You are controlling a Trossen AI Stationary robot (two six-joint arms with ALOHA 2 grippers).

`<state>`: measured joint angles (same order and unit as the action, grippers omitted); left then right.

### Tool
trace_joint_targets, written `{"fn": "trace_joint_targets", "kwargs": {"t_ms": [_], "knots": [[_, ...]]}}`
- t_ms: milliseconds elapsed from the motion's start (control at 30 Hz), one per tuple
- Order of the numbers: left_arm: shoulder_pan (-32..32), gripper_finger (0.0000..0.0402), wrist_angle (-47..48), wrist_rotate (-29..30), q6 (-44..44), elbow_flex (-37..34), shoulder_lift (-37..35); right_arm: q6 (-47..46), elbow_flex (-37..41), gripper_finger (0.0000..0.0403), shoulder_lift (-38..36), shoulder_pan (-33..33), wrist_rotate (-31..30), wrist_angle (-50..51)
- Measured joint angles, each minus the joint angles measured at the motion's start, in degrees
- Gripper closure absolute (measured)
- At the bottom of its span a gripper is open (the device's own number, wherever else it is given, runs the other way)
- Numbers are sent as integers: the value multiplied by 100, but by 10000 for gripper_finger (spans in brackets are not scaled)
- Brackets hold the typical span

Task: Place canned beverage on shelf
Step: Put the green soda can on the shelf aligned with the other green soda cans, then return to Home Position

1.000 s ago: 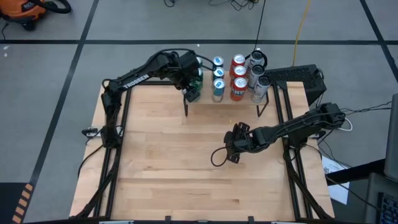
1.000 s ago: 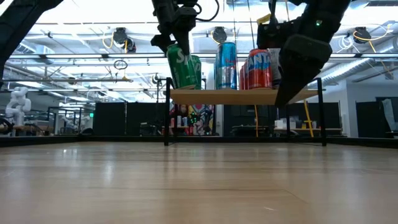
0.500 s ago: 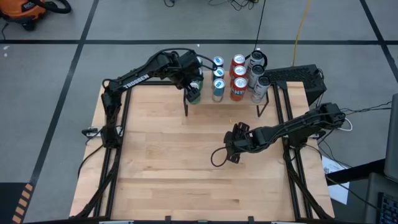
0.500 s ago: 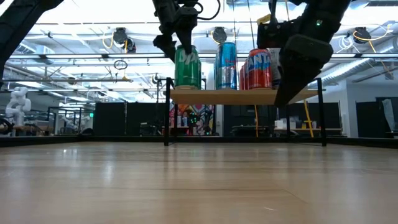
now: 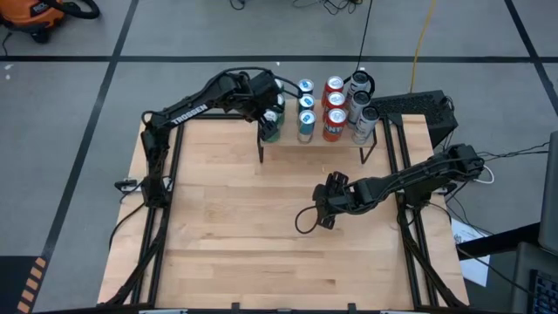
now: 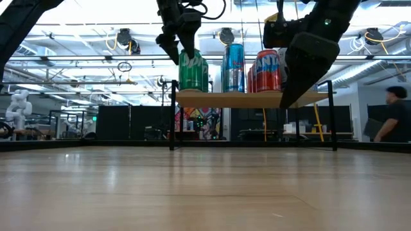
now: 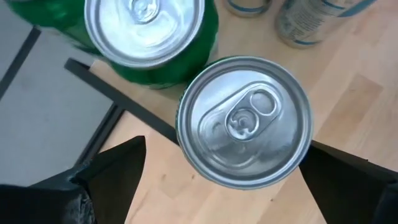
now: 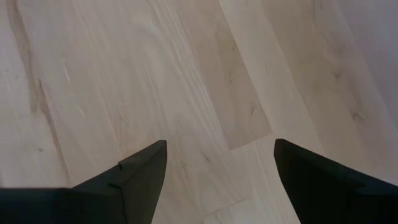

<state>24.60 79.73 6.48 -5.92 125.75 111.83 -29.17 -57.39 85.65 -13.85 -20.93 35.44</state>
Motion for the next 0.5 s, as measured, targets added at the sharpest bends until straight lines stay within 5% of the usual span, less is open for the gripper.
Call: {"fn": "trace_joint_targets", "kwargs": {"t_ms": [500], "knots": [[-319,4,-121,10,75,-2,0,3,-2,117,0,0,-18,-10]]}}
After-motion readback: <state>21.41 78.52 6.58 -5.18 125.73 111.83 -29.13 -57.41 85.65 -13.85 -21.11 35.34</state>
